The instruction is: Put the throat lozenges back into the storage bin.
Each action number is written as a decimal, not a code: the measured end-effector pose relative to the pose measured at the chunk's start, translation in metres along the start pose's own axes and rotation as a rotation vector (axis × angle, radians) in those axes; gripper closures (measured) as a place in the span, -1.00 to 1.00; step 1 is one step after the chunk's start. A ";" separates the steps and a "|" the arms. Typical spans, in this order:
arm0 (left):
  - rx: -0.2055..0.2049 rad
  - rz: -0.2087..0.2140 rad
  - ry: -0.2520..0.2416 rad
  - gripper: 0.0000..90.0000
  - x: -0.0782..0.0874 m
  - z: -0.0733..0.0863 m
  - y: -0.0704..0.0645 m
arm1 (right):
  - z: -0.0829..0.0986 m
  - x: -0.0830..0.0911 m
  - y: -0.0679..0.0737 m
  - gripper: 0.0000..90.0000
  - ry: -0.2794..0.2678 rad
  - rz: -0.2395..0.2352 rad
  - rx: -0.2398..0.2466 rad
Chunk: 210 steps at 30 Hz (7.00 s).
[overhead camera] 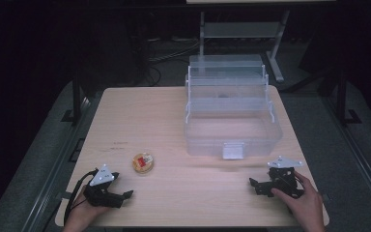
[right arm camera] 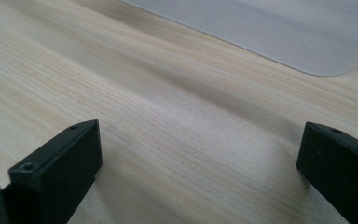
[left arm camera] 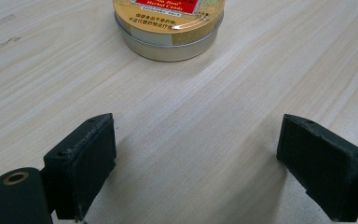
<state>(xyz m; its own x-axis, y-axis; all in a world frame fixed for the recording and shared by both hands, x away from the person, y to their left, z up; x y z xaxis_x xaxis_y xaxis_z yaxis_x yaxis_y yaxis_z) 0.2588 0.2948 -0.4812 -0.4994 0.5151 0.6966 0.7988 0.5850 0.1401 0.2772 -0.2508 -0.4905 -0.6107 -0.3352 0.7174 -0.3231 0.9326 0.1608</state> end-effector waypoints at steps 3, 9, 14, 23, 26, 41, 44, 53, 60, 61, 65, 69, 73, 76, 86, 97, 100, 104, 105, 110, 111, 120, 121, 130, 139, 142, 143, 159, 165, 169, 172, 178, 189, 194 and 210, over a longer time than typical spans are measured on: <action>-0.001 0.001 0.000 -0.76 0.000 0.000 0.000 | 0.000 0.000 0.000 -1.00 0.000 0.000 0.001; -0.005 0.004 0.000 -0.76 0.000 0.000 0.001 | 0.000 0.000 0.000 -1.00 0.000 0.000 -0.001; 0.004 0.009 0.002 -0.76 0.000 -0.001 0.001 | 0.000 0.000 0.000 -1.00 -0.001 0.000 -0.001; 0.000 0.017 0.024 -0.74 0.001 -0.004 0.002 | 0.000 0.000 0.000 -1.00 -0.001 0.000 -0.001; 0.004 0.017 0.023 -0.74 0.002 -0.006 0.003 | 0.000 0.000 0.000 -1.00 -0.001 0.000 -0.001; 0.012 0.016 0.028 -0.73 0.007 -0.012 0.005 | 0.000 0.000 0.000 -1.00 -0.001 0.000 -0.001; 0.010 0.017 0.031 -0.72 0.007 -0.013 0.006 | 0.000 0.000 0.000 -1.00 -0.001 0.000 -0.001; 0.011 0.011 0.031 -0.72 0.009 -0.018 0.009 | 0.000 0.000 0.000 -1.00 -0.001 0.000 -0.001; 0.008 0.014 0.030 -0.72 0.009 -0.022 0.010 | 0.000 0.000 0.000 -1.00 -0.001 0.000 -0.001; 0.006 0.013 0.030 -0.72 0.010 -0.024 0.011 | 0.000 0.000 0.000 -1.00 -0.001 0.000 -0.001; 0.011 0.009 0.021 -0.72 0.011 -0.026 0.013 | 0.000 0.000 0.000 -1.00 -0.001 0.000 -0.001; 0.008 0.005 0.018 -0.72 0.013 -0.030 0.015 | 0.000 0.000 0.000 -1.00 -0.001 0.000 -0.001; 0.003 0.004 0.015 -0.72 0.014 -0.035 0.016 | 0.000 0.000 0.000 -1.00 -0.001 0.000 -0.001; 0.003 0.006 0.014 -0.72 0.014 -0.037 0.016 | 0.000 0.000 0.000 -1.00 -0.001 0.000 -0.001; -0.007 0.002 0.016 -0.72 0.013 -0.046 0.021 | 0.000 0.000 0.000 -1.00 -0.001 0.000 -0.001; -0.017 0.007 0.037 -0.72 0.009 -0.055 0.026 | 0.000 0.000 0.000 -1.00 -0.001 0.000 -0.001; -0.019 0.011 0.043 -0.72 0.007 -0.058 0.027 | 0.000 0.000 0.000 -1.00 -0.001 0.000 -0.001; -0.020 0.013 0.047 -0.72 0.005 -0.062 0.029 | 0.000 0.000 0.000 -1.00 -0.001 0.000 -0.001; -0.018 0.014 0.047 -0.72 0.005 -0.063 0.029 | 0.000 0.000 0.000 -1.00 -0.001 0.000 -0.001; -0.016 0.019 0.048 -0.72 0.003 -0.067 0.032 | 0.000 0.000 0.000 -1.00 -0.001 0.000 -0.001; -0.014 0.019 0.049 -0.72 0.003 -0.067 0.032 | 0.000 0.000 0.000 -1.00 -0.001 0.000 -0.001; -0.034 0.017 0.077 -0.72 -0.003 -0.076 0.035 | 0.000 0.000 0.000 -1.00 -0.001 0.000 -0.001; -0.041 0.015 0.086 -0.72 -0.005 -0.077 0.035 | 0.000 0.000 0.000 -1.00 -0.001 0.000 0.000; -0.045 0.026 0.103 -0.72 -0.010 -0.085 0.037 | 0.000 0.000 0.000 -1.00 -0.001 0.000 -0.001; -0.059 0.029 0.112 -0.72 -0.015 -0.093 0.041 | 0.000 0.000 0.000 -1.00 -0.001 0.000 -0.001; -0.063 0.031 0.113 -0.72 -0.017 -0.096 0.042 | 0.000 0.000 0.000 -1.00 -0.001 0.000 -0.001; -0.058 0.034 0.113 -0.72 -0.018 -0.096 0.042 | 0.000 0.000 0.000 -1.00 -0.001 0.000 -0.001; -0.087 0.071 0.167 -0.72 -0.034 -0.111 0.044 | 0.000 0.000 0.000 -1.00 -0.001 0.000 -0.001; -0.097 0.085 0.209 -0.72 -0.043 -0.113 0.044 | 0.000 0.000 0.000 -1.00 -0.001 0.000 -0.001; -0.103 0.086 0.228 -0.72 -0.049 -0.115 0.044 | 0.000 0.000 0.000 -1.00 -0.001 0.000 -0.001; -0.106 0.093 0.238 -0.72 -0.051 -0.116 0.043 | 0.000 0.000 0.000 -1.00 -0.001 0.000 -0.001; -0.113 0.100 0.271 -0.72 -0.057 -0.115 0.043 | 0.000 0.000 0.000 -1.00 -0.001 0.000 0.000; -0.139 0.104 0.335 -0.72 -0.068 -0.111 0.039 | 0.000 0.000 0.000 -1.00 -0.001 0.000 -0.001; -0.149 0.104 0.351 -0.72 -0.070 -0.109 0.038 | 0.000 0.000 0.000 -1.00 -0.001 0.000 -0.001; -0.163 0.110 0.395 -0.70 -0.077 -0.106 0.037 | 0.000 0.000 0.000 -1.00 -0.001 0.000 -0.001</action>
<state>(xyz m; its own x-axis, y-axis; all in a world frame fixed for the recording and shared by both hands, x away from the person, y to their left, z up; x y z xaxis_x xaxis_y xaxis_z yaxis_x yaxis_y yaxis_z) 0.3620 0.2103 -0.4554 -0.2676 0.2714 0.9245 0.8982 0.4176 0.1374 0.2773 -0.2508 -0.4905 -0.6113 -0.3356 0.7168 -0.3226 0.9326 0.1615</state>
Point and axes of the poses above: each handheld gripper's, and its own axes: x roughly backward along the jaws, z roughly out of its underside, y roughly to its left, the point moved 1 cm from there along -x, roughly forward along the jaws, and after that the axes turned 11 degrees about -x, right-handed, at the moved point
